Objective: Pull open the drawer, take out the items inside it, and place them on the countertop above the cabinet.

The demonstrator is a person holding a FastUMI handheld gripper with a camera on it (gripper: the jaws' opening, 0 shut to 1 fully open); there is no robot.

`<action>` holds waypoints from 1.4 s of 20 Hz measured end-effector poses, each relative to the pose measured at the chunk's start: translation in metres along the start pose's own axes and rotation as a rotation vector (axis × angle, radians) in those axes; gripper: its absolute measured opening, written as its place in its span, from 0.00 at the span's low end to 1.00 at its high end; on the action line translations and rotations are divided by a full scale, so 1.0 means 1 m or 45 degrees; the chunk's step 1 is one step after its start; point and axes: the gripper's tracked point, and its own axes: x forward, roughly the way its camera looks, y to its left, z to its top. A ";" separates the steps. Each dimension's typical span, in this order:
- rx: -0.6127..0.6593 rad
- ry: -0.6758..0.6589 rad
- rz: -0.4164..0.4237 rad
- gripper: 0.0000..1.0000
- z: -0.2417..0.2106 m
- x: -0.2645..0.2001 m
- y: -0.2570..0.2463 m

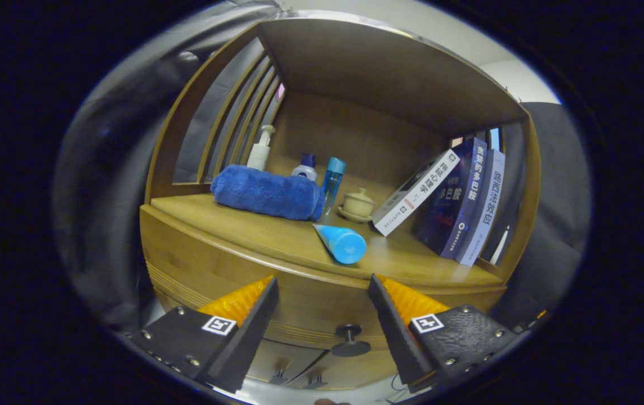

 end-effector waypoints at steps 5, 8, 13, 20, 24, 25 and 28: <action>0.070 -0.003 0.058 0.98 0.001 -0.007 0.005; 0.091 -0.039 0.055 0.97 0.013 -0.023 -0.006; 0.104 -0.168 0.112 0.97 0.056 -0.073 -0.019; 0.173 -0.332 0.230 0.97 0.141 -0.176 -0.048; 0.205 -0.360 0.291 0.97 0.170 -0.222 -0.069; 0.200 -0.357 0.303 0.97 0.173 -0.231 -0.073; 0.230 -0.339 0.360 0.97 0.175 -0.256 -0.076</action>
